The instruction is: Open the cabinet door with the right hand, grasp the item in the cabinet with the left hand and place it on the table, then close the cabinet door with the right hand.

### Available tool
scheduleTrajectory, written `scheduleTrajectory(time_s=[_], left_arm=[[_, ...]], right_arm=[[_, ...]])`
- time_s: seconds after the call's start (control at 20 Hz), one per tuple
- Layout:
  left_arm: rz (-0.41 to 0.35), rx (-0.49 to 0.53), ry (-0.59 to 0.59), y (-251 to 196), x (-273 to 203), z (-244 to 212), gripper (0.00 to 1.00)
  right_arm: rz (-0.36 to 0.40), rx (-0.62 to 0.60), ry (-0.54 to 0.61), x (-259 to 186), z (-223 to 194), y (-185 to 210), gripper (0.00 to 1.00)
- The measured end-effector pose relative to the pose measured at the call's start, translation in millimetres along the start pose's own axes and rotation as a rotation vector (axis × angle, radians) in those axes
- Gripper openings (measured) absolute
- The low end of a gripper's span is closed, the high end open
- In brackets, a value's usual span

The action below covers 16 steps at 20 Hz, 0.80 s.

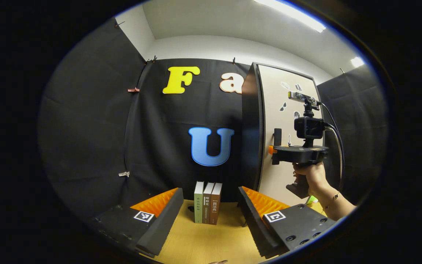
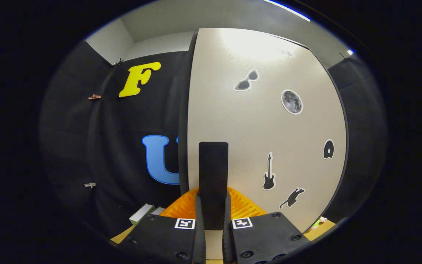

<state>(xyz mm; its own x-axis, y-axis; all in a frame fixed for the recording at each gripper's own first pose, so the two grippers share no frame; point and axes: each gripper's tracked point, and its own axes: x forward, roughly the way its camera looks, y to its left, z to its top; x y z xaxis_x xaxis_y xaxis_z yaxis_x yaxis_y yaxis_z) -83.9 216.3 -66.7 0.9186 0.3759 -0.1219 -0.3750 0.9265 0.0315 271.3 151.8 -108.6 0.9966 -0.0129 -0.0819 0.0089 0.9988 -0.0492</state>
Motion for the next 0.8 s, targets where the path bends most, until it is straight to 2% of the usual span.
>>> scheduleTrajectory(time_s=[0.4,0.45,0.5,0.8], left_arm=[[-0.056,-0.012,-0.012,-25.5,-26.8,5.9,0.94],[-0.066,-0.013,-0.015,-28.6,-27.6,6.5,0.94],[-0.078,-0.015,-0.019,-32.5,-29.6,6.7,0.94],[-0.141,-0.023,-0.027,-59.3,-44.1,13.9,0.93]], right_arm=[[0.089,-0.001,0.020,-43.1,9.8,-1.4,0.21],[0.099,-0.001,0.024,-48.9,11.2,-2.3,0.17],[0.107,-0.002,0.028,-54.1,11.4,-2.8,0.21],[0.138,-0.024,0.028,-75.3,15.0,-13.7,0.21]])
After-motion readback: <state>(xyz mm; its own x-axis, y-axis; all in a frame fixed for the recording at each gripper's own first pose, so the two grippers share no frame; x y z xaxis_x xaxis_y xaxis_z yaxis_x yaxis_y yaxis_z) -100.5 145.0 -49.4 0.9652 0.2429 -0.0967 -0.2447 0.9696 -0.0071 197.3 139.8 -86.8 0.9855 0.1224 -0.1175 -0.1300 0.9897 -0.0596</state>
